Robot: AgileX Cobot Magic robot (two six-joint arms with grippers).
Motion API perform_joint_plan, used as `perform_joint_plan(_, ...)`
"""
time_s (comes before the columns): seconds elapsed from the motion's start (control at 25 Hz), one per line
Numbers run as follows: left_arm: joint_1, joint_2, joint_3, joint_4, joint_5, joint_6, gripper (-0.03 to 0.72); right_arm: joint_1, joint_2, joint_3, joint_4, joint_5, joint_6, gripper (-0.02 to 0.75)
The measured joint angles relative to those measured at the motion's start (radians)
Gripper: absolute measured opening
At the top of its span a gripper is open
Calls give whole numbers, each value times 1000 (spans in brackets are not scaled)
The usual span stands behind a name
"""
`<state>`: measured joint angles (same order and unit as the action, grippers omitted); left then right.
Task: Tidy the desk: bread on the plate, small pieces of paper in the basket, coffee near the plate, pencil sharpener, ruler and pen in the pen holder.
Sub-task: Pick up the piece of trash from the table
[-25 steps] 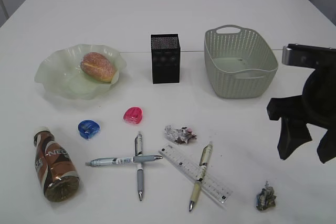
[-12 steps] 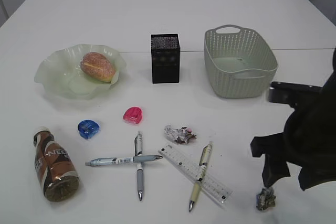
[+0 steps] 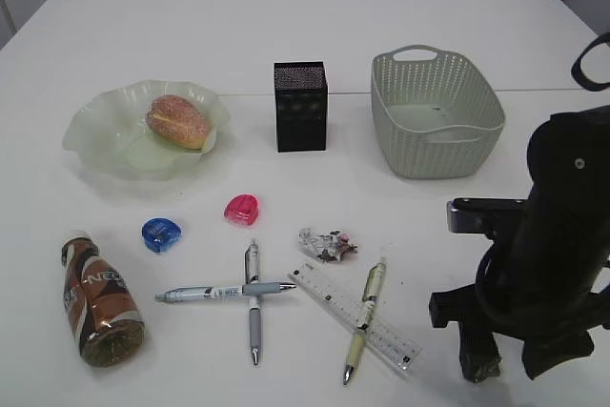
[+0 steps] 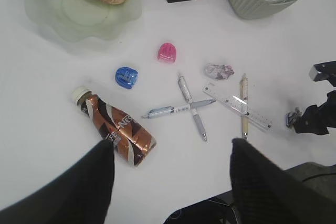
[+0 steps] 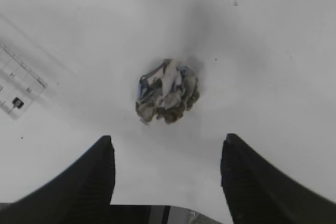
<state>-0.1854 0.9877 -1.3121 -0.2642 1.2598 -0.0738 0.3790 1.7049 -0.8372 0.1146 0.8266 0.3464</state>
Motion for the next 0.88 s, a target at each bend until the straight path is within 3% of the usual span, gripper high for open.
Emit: perform_joint_plan(0.88, 0, 0, 0, -2, 0, 0, 506, 0, 112, -31, -37, -42, 0, 468)
